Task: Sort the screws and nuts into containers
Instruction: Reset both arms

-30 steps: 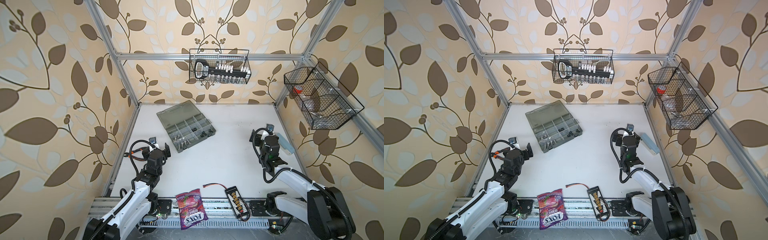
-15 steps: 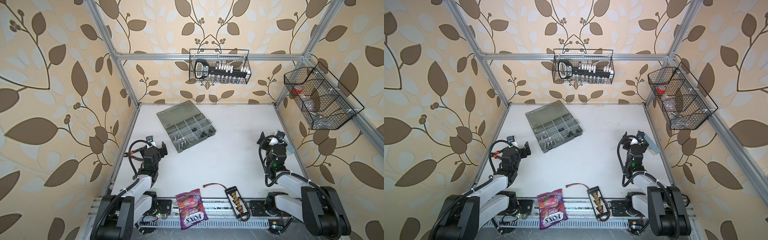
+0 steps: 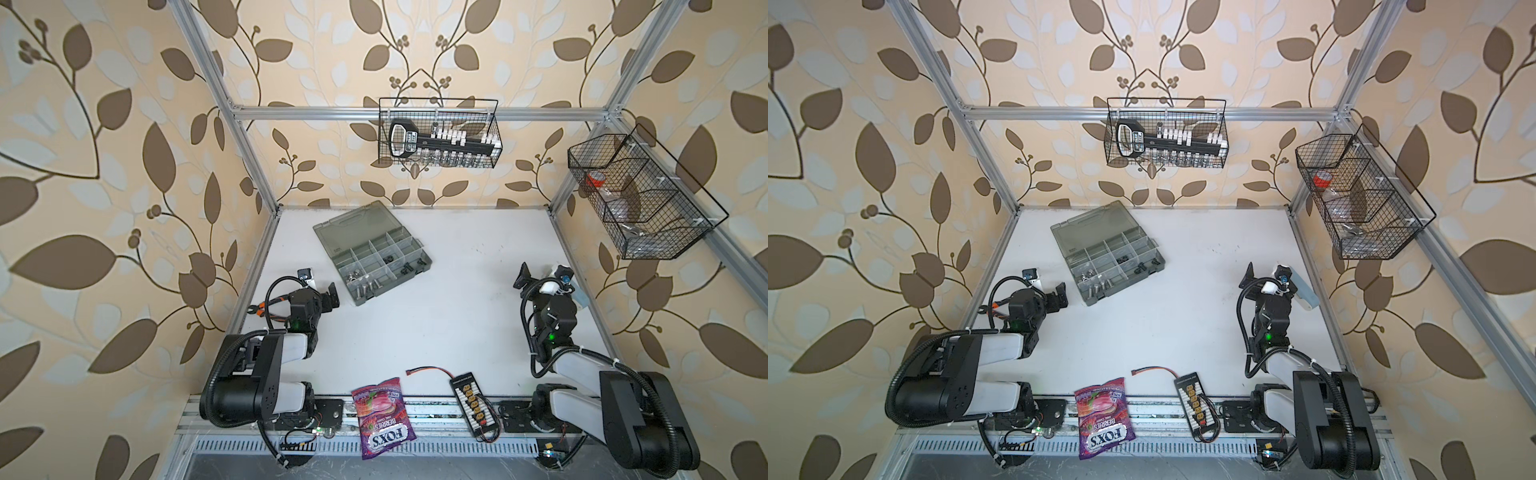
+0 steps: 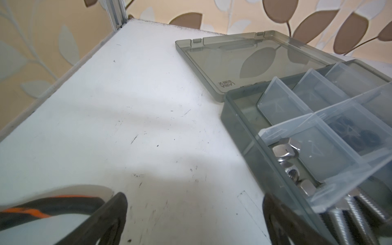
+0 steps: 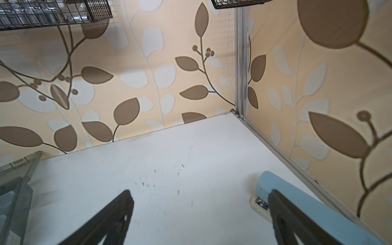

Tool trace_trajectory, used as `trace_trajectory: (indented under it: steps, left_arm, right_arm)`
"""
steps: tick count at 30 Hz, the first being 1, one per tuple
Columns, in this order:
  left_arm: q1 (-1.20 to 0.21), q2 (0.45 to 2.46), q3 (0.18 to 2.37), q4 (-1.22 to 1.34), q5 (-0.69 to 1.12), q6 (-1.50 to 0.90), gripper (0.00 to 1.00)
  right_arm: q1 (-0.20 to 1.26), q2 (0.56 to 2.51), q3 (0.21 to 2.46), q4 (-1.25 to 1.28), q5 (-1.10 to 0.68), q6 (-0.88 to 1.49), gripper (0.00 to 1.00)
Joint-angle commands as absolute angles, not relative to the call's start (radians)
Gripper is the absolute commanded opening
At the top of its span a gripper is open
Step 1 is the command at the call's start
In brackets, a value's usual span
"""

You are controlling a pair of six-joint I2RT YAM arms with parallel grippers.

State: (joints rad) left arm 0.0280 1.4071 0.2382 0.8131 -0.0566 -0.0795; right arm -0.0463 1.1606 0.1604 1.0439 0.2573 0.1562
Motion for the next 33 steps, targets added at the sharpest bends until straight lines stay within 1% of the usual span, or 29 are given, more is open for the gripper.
trace_trajectory:
  steps: [1, 2, 6, 14, 20, 23, 28, 31, 33]
  left_arm:
    - [0.039, 1.485, 0.323, 0.853, 0.001, -0.056, 0.99]
    - [0.041, 1.483, 0.36, 0.769, 0.009, -0.055, 0.99]
    - [0.041, 1.49, 0.367, 0.769, 0.03, -0.045, 0.99]
    - [0.041, 1.491, 0.377, 0.749, 0.045, -0.037, 0.99]
    - [0.041, 1.49, 0.377, 0.748, 0.044, -0.037, 0.99]
    - [0.041, 1.491, 0.377, 0.749, 0.043, -0.037, 0.99]
    - [0.04, 1.489, 0.377, 0.748, 0.042, -0.037, 0.99]
    - [0.039, 1.489, 0.378, 0.747, 0.042, -0.035, 0.99]
    - [0.038, 1.489, 0.378, 0.746, 0.041, -0.035, 0.99]
  right_arm:
    - [-0.051, 1.145, 0.133, 1.071, 0.254, 0.162, 1.0]
    - [-0.051, 1.143, 0.131, 1.07, 0.256, 0.164, 1.0]
    - [-0.054, 1.158, 0.129, 1.069, 0.233, 0.166, 0.99]
    - [-0.054, 1.258, 0.141, 1.111, 0.111, 0.116, 1.0]
    - [-0.054, 1.429, 0.134, 1.268, 0.04, 0.089, 1.0]
    - [-0.054, 1.501, 0.12, 1.369, 0.032, 0.087, 1.0]
    - [-0.058, 1.487, 0.138, 1.308, -0.019, 0.067, 1.0]
    - [-0.059, 1.491, 0.202, 1.184, -0.143, 0.016, 1.0]
    - [-0.061, 1.494, 0.216, 1.166, -0.171, 0.01, 1.0]
